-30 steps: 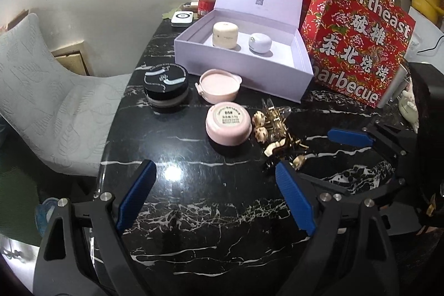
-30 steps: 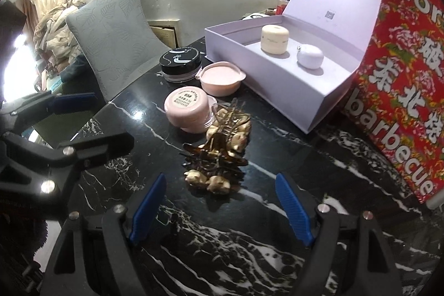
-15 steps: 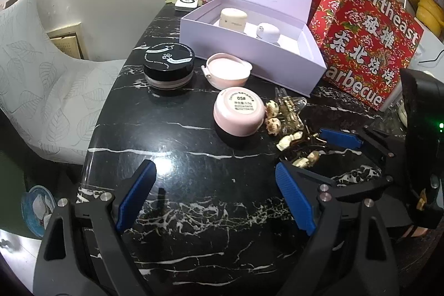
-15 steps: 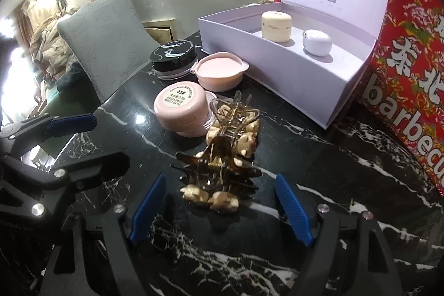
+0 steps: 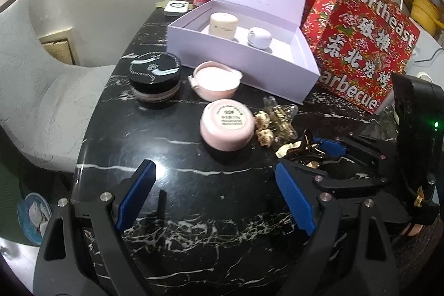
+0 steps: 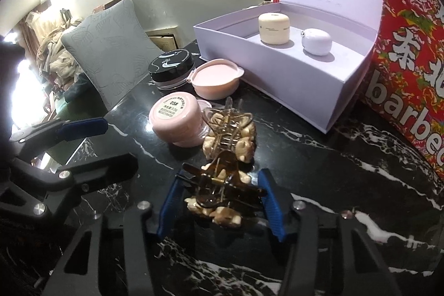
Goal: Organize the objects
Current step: 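Lower the right gripper onto the brown claw clip and close it, then grasp the clear claw clip with the left gripper while the right gripper holds the brown clip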
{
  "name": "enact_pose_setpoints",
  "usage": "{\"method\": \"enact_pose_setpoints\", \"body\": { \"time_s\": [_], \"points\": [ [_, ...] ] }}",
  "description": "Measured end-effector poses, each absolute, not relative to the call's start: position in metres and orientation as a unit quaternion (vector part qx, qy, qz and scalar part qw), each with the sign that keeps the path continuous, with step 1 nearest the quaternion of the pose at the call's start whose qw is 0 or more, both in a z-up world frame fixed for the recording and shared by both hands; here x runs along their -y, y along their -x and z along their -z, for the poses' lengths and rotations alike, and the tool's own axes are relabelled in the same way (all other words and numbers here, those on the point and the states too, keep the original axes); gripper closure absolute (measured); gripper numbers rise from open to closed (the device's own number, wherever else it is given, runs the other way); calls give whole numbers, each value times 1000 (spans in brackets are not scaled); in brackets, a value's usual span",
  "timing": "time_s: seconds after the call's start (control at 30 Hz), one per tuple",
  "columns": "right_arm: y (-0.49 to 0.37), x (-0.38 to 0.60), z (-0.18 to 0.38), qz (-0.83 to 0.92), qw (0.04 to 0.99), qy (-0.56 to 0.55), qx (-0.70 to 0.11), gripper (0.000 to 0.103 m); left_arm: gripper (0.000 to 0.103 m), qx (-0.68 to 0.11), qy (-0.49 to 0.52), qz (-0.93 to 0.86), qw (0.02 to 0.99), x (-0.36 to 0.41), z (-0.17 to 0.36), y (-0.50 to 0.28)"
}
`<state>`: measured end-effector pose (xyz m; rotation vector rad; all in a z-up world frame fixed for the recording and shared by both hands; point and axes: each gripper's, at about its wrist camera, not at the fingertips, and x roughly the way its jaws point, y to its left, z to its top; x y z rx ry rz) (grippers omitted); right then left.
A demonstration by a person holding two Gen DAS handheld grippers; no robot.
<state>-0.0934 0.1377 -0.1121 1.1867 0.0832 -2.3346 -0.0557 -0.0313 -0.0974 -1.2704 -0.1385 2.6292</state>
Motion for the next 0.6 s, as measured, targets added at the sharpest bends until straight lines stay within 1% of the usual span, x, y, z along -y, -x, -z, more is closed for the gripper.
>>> {"method": "enact_pose_setpoints", "body": {
  "time_s": [0.27, 0.47, 0.6],
  "points": [
    [95, -172, 113, 863, 243, -443, -19, 47, 16, 24, 415, -897, 151, -1, 92, 64],
    [100, -195, 112, 867, 228, -443, -31, 47, 16, -12, 406, -897, 177, -37, 94, 80],
    [104, -208, 114, 867, 221, -446, -29, 47, 25, -16, 410, -892, 191, -50, 99, 94]
  ]
}}
